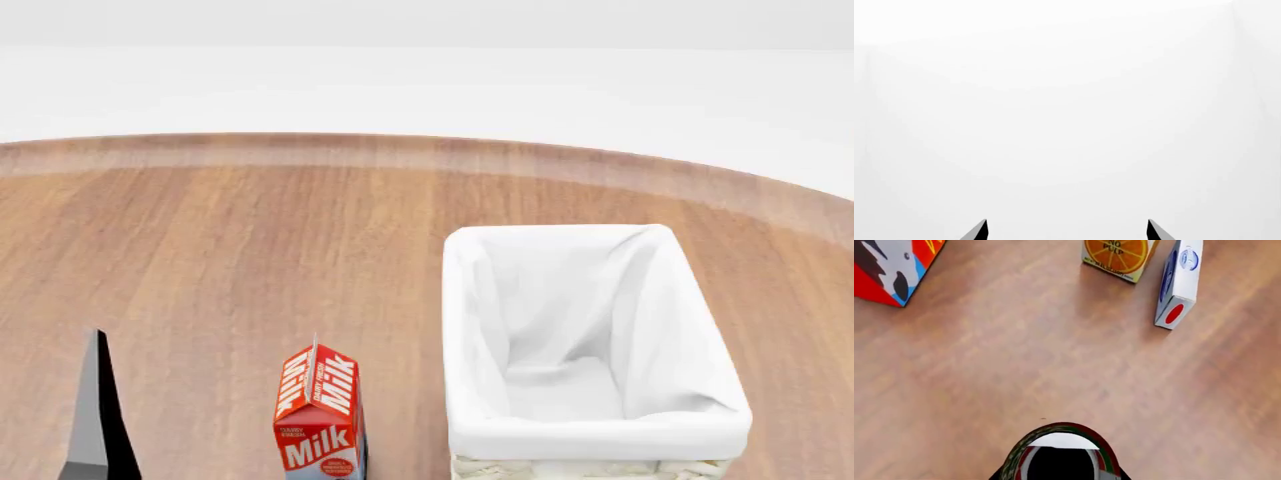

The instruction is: Pick up the alphabet soup and the tomato sauce, and put them in the basket.

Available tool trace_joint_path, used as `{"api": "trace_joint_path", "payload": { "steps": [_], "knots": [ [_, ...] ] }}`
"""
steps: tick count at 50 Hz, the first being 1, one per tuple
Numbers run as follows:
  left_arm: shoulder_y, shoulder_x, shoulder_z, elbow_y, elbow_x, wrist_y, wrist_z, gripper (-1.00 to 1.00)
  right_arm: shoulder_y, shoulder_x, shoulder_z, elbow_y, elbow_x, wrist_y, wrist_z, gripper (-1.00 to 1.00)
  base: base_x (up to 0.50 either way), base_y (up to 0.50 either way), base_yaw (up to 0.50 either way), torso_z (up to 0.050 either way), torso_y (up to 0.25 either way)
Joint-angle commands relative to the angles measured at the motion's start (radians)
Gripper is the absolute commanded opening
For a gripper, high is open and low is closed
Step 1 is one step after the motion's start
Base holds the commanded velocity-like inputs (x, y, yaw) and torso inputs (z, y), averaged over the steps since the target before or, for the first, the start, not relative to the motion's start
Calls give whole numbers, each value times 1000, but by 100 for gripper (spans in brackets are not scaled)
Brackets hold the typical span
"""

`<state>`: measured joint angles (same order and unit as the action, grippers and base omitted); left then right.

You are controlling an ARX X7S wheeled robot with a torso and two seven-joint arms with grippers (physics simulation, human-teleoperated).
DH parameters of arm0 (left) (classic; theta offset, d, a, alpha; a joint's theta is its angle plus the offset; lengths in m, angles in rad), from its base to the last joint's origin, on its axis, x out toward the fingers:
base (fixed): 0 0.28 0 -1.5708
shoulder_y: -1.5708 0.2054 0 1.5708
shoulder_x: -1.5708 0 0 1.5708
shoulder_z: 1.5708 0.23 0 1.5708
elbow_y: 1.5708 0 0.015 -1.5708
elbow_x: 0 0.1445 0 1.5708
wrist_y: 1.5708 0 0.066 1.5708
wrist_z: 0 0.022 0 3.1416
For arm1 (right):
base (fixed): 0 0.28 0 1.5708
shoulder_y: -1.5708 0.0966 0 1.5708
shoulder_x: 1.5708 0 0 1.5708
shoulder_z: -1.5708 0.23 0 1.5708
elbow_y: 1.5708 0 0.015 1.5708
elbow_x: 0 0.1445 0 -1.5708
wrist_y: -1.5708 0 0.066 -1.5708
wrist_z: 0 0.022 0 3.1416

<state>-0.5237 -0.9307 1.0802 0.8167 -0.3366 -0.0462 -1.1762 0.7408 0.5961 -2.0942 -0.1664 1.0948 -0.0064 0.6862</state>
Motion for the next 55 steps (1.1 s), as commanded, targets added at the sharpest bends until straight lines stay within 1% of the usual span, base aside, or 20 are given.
{"api": "trace_joint_path", "payload": {
  "steps": [1,14,21,22,25,26,29,30,32,33,36,41,42,44,45,47,48,50,52,55],
  "knots": [
    [4,1,-3,-3,-1,4,2,100,25,23,5,-53,-37,20,24,-100,0,0,0,0,0],
    [10,4,-5,-9,2,10,5,100,124,144,61,-72,-25,-9,29,-100,0,0,0,0,0],
    [4,5,-9,2,-3,-5,5,100,215,218,76,-208,-29,22,69,-100,0,0,0,0,0],
    [3,6,-7,5,-2,-9,5,100,254,242,79,-266,-16,49,87,-100,0,0,0,0,0],
    [3,6,-9,6,-3,-10,6,100,266,251,86,-281,-26,45,90,-100,0,0,0,0,0],
    [2,5,-10,11,-6,-14,5,100,320,285,96,-355,-3,74,107,-100,0,0,0,0,0],
    [-1,3,-13,19,-9,-20,4,100,331,296,105,-367,-13,66,109,-100,0,0,0,0,0],
    [-3,2,-14,21,-10,-24,4,100,379,323,115,-423,14,92,116,-100,0,0,0,0,0],
    [-4,1,-15,26,-12,-27,3,100,371,325,119,-415,-6,76,118,-100,0,0,0,0,0],
    [-4,2,-16,26,-12,-27,3,100,426,355,132,-473,29,105,123,-100,0,0,0,0,0],
    [-5,3,-17,27,-12,-30,4,100,481,389,152,-525,51,124,131,-100,0,0,0,0,0],
    [-1,5,-16,23,-10,-25,6,100,532,431,180,-571,52,122,135,-100,0,0,0,0,0],
    [-1,6,-16,22,-10,-25,7,100,605,462,204,-625,104,161,140,-100,0,0,0,0,0],
    [-1,8,-15,20,-9,-25,9,100,639,480,221,-646,135,166,134,-100,0,0,0,0,0],
    [0,9,-14,20,-8,-26,10,100,618,474,215,-631,108,154,136,-100,0,0,0,0,0],
    [1,7,-17,19,-9,-21,10,100,669,491,234,-661,155,178,136,-100,0,0,0,0,0],
    [2,6,-17,19,-9,-21,9,100,642,485,226,-646,119,163,136,-100,0,0,0,0,0],
    [3,8,-16,14,-8,-21,10,100,657,493,234,-651,122,165,137,-100,0,0,0,0,0],
    [5,10,-16,13,-6,-18,11,100,720,515,260,-680,189,191,132,-100,0,0,0,0,0],
    [6,12,-14,9,-3,-17,14,100,754,532,279,-689,213,197,130,-100,0,0,0,0,0]
  ]
}}
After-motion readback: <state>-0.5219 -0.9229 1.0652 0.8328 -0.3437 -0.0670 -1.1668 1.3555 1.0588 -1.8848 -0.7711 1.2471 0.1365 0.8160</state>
